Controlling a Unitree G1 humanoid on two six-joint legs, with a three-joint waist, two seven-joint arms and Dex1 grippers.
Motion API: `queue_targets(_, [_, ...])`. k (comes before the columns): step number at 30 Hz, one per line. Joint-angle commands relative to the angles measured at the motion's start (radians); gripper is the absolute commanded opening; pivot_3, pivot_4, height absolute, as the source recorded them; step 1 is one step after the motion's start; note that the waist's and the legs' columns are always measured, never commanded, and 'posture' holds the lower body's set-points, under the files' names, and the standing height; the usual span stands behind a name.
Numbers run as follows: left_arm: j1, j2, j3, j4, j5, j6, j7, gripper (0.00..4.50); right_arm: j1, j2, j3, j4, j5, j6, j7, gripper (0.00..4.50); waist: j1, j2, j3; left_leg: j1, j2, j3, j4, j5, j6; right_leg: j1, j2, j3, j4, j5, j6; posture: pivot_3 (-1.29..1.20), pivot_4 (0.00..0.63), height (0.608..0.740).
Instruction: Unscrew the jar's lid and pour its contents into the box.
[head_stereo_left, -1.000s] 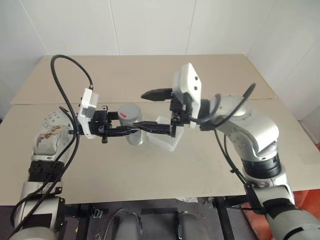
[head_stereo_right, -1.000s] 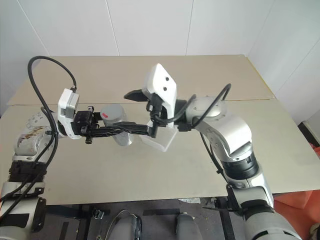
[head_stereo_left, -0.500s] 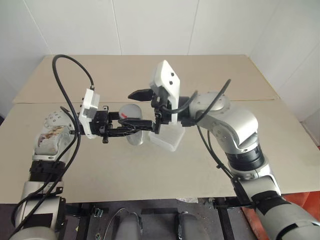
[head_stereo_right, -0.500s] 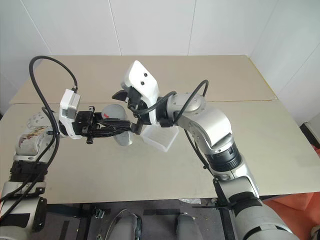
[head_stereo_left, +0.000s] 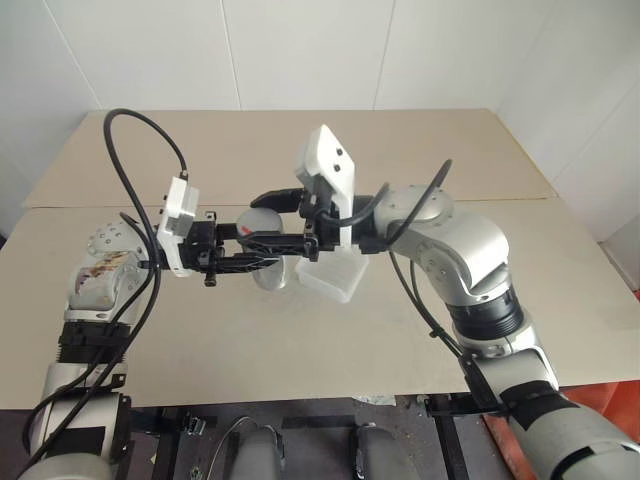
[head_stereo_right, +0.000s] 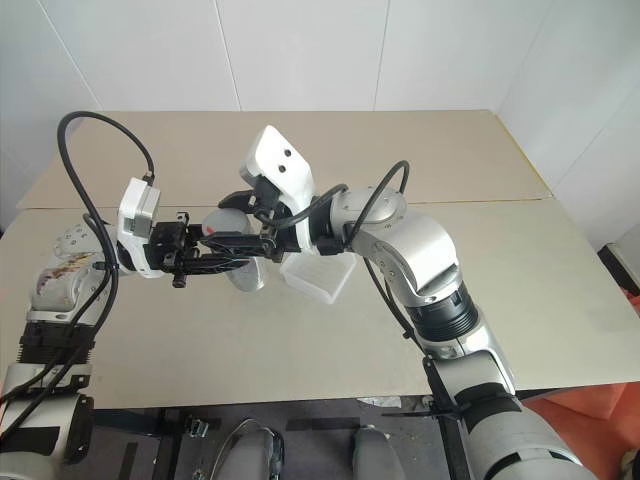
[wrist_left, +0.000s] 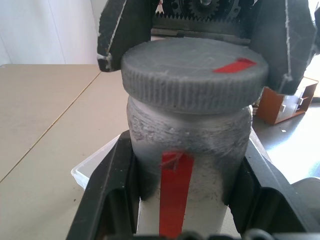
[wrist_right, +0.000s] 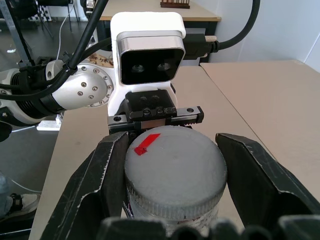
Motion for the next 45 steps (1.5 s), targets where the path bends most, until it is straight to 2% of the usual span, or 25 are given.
queue_targets(1, [-0.016,0.009,0.021,-0.007,-0.012,-0.02,-0.009,1.93,-0.042,0.007,-0.03,-0.015,0.012,0.007,-0.005,2.74,0.0,0.0,0.0,0.0,0.0,0.0,0.0,0.0,0.0,0.0,0.0,0.0,0.0,0.0,0.0,0.0,0.15,0.74])
queue_targets(7, [-0.009,0.014,0.018,0.006,0.001,-0.033,-0.011,1.93,-0.081,-0.014,-0.161,0.017,0.065,0.037,-0.046,2.74,0.0,0.0,0.0,0.0,0.0,0.0,0.0,0.0,0.0,0.0,0.0,0.0,0.0,0.0,0.0,0.0,0.15,0.74])
queue_targets(11, [-0.004,0.017,0.021,0.015,0.005,-0.044,-0.006,1.93,-0.034,-0.092,-0.229,0.02,0.04,0.033,-0.086,2.74,0.007,0.0,0.0,0.0,0.0,0.0,0.0,0.0,0.0,0.001,0.0,-0.001,-0.001,0.0,0.0,0.0,0.15,0.74])
queue_targets(16, [-0.02,-0.008,0.022,0.033,0.022,-0.07,0.033,1.93,0.216,-0.214,-0.278,-0.038,-0.071,-0.018,-0.181,2.74,0.008,-0.001,0.0,-0.002,0.0,0.0,0.0,0.0,0.0,0.001,0.0,-0.001,-0.001,0.0,0.0,0.0,0.15,0.74])
queue_targets(20, [-0.036,-0.041,0.018,0.042,0.051,-0.108,0.095,1.93,0.409,-0.235,-0.355,-0.112,-0.069,0.043,-0.266,2.74,0.005,-0.001,0.0,-0.002,0.0,0.0,0.0,0.0,0.0,-0.001,0.0,0.0,-0.001,0.0,0.0,0.0,0.15,0.74])
queue_targets(23, [-0.045,-0.08,0.01,0.054,0.092,-0.161,0.16,1.93,0.523,-0.245,-0.338,-0.155,-0.093,0.044,-0.296,2.74,-0.001,-0.001,0.0,-0.002,0.0,0.0,0.0,0.0,0.0,0.0,0.0,0.0,-0.001,0.0,0.0,0.0,0.15,0.74])
queue_targets(25, [-0.059,-0.101,-0.001,0.066,0.117,-0.181,0.196,1.93,0.586,-0.236,-0.302,-0.15,-0.123,0.027,-0.321,3.46,-0.004,-0.001,0.0,-0.001,-0.001,0.0,0.0,0.0,0.0,0.0,0.0,0.001,0.0,0.0,0.0,0.0,0.15,0.74])
queue_targets(27, [-0.075,-0.113,-0.015,0.084,0.15,-0.207,0.223,1.93,0.633,-0.225,-0.277,-0.135,-0.147,0.004,-0.331,3.98,-0.004,-0.001,0.0,0.001,-0.001,0.0,0.0,0.0,0.0,0.001,0.0,0.001,0.0,0.0,0.0,0.0,0.15,0.74])
queue_targets(28, [-0.081,-0.118,-0.018,0.091,0.159,-0.219,0.23,1.93,0.647,-0.224,-0.268,-0.127,-0.158,-0.006,-0.334,4.31,-0.004,-0.001,0.0,0.001,-0.001,0.0,0.0,0.0,0.0,0.001,0.0,0.001,0.0,0.0,0.0,0.0,0.15,0.74])
queue_targets(29, [-0.091,-0.124,-0.021,0.097,0.165,-0.224,0.238,1.93,0.659,-0.227,-0.256,-0.112,-0.177,-0.018,-0.339,4.45,-0.004,-0.001,0.0,0.001,-0.001,0.0,0.0,0.0,0.0,0.001,0.0,0.001,0.0,0.0,0.0,0.0,0.15,0.74])
queue_targets(33, [-0.126,-0.142,-0.023,0.114,0.181,-0.243,0.269,1.93,0.693,-0.254,-0.234,-0.087,-0.23,-0.059,-0.335,4.45,0.001,-0.001,0.0,0.0,-0.001,0.0,0.001,0.0,0.0,0.001,0.0,0.001,-0.001,0.0,0.0,0.0,0.15,0.74])
queue_targets(38, [-0.171,-0.154,-0.027,0.127,0.227,-0.289,0.33,1.93,0.685,-0.319,-0.305,-0.206,-0.163,-0.014,-0.258,4.45,0.002,-0.001,0.0,0.0,-0.001,0.0,0.001,0.0,0.0,0.001,0.0,0.001,-0.001,0.0,0.0,0.0,0.15,0.74])
queue_targets(45, [-0.305,-0.139,-0.16,0.34,0.606,-0.773,0.559,1.93,0.564,-0.409,-0.449,-0.305,0.078,0.192,-0.145,4.45,0.005,-0.001,0.0,0.001,-0.001,-0.001,0.001,0.0,0.0,0.003,0.0,0.001,-0.002,0.0,0.0,0.0,0.15,0.74])
